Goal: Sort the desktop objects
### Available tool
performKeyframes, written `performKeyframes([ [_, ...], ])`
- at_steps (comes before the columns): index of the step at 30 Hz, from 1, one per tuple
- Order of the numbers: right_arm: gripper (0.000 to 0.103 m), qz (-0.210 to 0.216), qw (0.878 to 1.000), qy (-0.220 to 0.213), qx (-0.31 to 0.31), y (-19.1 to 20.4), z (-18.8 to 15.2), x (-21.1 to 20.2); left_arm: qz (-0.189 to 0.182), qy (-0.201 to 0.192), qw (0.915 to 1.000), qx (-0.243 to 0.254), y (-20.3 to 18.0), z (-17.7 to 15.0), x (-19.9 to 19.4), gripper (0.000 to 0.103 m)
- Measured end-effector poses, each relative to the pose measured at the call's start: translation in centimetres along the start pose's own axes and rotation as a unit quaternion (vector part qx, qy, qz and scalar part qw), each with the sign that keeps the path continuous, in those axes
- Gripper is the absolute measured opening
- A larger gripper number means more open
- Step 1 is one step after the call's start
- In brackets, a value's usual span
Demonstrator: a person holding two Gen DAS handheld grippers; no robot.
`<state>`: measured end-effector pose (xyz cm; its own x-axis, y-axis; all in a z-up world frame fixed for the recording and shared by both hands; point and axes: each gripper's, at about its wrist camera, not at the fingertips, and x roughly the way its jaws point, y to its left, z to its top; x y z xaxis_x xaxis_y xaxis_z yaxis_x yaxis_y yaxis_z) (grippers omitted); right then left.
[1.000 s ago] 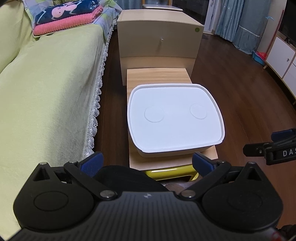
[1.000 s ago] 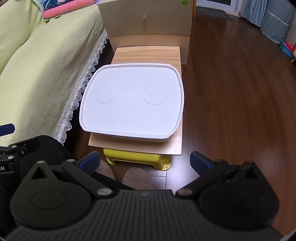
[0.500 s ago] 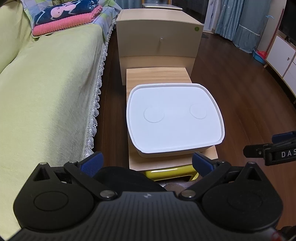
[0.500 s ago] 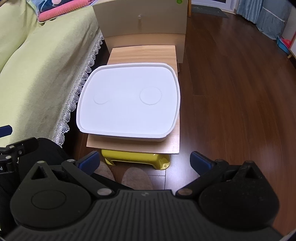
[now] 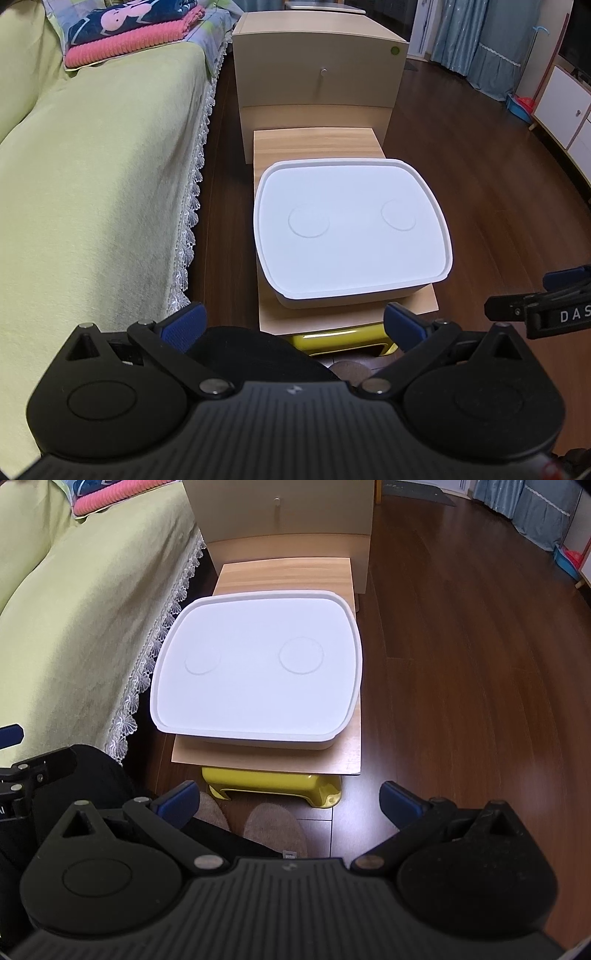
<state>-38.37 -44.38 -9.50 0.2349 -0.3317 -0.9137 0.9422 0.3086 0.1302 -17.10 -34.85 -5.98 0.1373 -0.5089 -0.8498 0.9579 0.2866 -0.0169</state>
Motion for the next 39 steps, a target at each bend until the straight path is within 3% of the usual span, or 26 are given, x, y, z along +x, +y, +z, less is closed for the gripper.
performKeyframes([
  [39,0.102,-0.002,1.0,0.017,0.0,-0.1,0.4,1.4,-0.006,0.013,0.9999,-0.003,0.2,0.0,1.0,0.103],
])
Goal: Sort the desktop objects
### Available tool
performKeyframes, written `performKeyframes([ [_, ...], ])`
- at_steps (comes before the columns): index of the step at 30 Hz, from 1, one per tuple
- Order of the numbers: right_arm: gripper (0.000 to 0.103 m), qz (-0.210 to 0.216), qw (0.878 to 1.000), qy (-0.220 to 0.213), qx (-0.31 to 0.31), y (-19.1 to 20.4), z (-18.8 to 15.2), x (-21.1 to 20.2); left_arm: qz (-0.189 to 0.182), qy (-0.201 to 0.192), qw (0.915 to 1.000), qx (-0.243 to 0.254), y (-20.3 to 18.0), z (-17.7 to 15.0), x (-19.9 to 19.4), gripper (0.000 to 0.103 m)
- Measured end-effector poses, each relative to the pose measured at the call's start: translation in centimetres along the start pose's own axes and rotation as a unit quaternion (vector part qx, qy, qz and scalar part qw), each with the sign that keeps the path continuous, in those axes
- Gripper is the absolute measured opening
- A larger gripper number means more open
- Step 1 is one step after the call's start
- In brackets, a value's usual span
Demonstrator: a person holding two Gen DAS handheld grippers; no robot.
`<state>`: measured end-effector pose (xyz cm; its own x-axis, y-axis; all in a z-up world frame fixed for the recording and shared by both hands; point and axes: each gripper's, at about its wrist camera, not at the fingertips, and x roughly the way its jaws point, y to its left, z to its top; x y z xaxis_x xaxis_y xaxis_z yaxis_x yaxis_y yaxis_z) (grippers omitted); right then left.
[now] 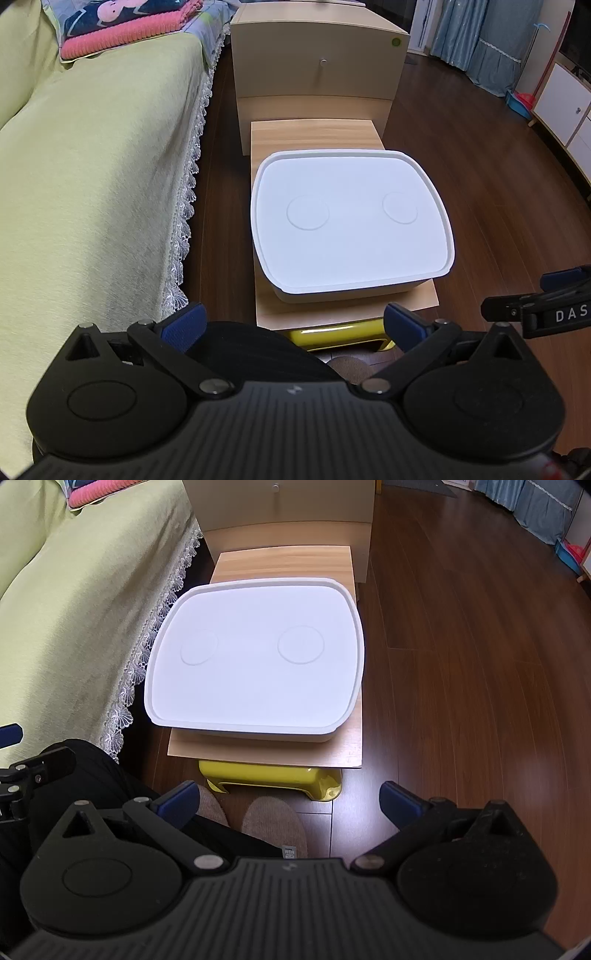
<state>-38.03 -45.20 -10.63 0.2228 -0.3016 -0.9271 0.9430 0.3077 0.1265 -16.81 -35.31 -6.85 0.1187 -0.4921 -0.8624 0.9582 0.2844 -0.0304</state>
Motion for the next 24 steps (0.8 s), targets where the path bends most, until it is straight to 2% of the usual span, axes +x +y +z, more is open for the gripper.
performKeyframes([
  [24,0.102,-0.002,1.0,0.007,-0.003,-0.04,0.35,0.65,-0.005,0.004,1.0,-0.001,0.16,0.01,0.6,0.103],
])
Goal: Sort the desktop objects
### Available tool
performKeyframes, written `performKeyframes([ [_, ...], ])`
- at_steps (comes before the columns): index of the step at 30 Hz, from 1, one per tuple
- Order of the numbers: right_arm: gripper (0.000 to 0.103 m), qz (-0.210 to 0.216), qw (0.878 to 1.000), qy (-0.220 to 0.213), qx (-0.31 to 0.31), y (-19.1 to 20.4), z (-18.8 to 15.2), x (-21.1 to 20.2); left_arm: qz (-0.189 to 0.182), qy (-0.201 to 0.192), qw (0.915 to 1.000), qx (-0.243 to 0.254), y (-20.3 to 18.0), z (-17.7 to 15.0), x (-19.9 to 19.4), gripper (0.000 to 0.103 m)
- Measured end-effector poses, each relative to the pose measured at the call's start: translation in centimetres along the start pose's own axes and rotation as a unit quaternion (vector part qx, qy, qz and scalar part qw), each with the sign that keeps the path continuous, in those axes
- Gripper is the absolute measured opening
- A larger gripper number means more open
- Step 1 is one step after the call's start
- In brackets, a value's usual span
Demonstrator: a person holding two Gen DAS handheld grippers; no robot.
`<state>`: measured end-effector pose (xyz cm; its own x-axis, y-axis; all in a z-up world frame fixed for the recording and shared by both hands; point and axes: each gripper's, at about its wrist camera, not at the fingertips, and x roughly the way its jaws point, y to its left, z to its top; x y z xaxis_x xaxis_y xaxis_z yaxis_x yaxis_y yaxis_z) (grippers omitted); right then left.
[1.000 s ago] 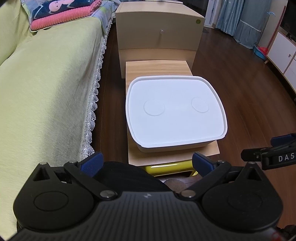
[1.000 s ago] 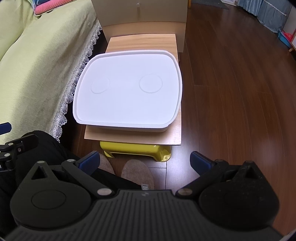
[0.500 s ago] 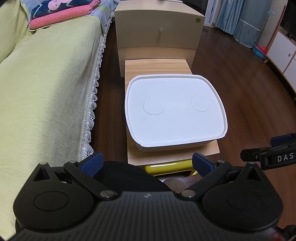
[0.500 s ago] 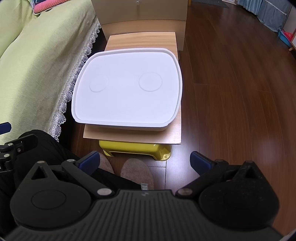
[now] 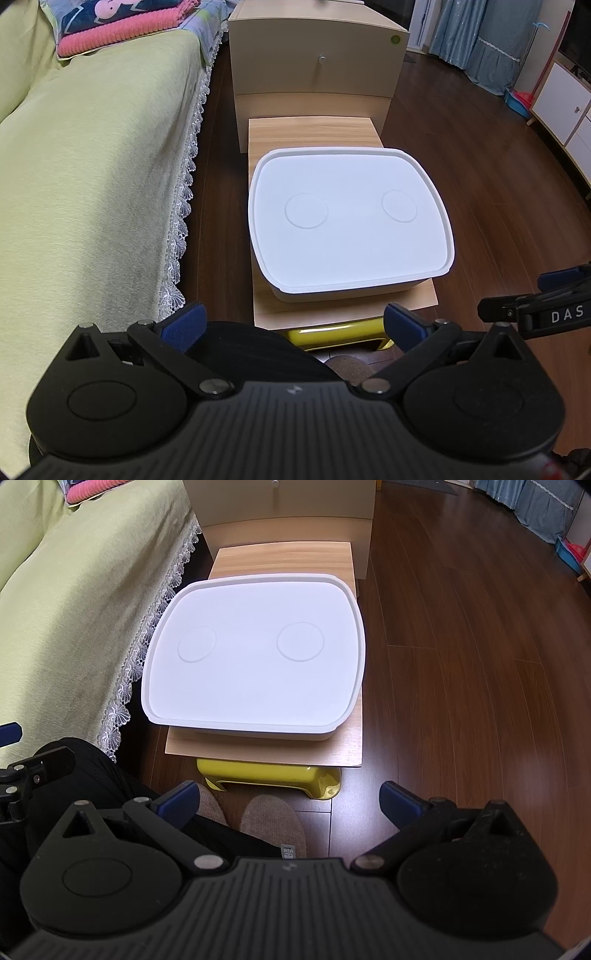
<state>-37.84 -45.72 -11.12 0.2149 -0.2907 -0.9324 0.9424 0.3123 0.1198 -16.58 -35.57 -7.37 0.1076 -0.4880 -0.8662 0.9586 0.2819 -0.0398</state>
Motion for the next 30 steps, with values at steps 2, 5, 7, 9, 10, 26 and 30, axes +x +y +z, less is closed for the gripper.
performKeyframes([
  [2,0.102,0.0,1.0,0.0,0.0,-0.01,0.01,0.06,-0.001,0.0,1.0,0.0,-0.02,0.04,0.01,0.103],
  [5,0.102,0.0,1.0,0.0,0.0,-0.05,0.04,0.1,-0.002,0.001,1.0,0.001,-0.04,0.11,0.08,0.103],
  [7,0.102,0.0,1.0,0.001,0.0,-0.07,0.07,0.13,-0.002,0.001,1.0,0.001,-0.03,0.16,0.13,0.103],
  [9,0.102,-0.001,1.0,0.0,0.0,-0.09,0.1,0.14,-0.002,0.001,1.0,0.001,-0.02,0.18,0.17,0.103],
  [10,0.102,-0.001,1.0,0.0,0.0,-0.11,0.12,0.15,-0.003,0.001,1.0,0.001,-0.02,0.19,0.19,0.103],
  [26,0.102,-0.001,1.0,-0.002,-0.001,-0.23,0.31,0.0,-0.011,-0.025,0.9996,-0.002,-0.16,0.44,-0.34,0.103],
  [30,0.102,-0.001,1.0,-0.001,-0.001,-0.23,0.27,-0.02,-0.012,-0.028,0.9995,-0.011,0.05,0.55,-0.45,0.103],
])
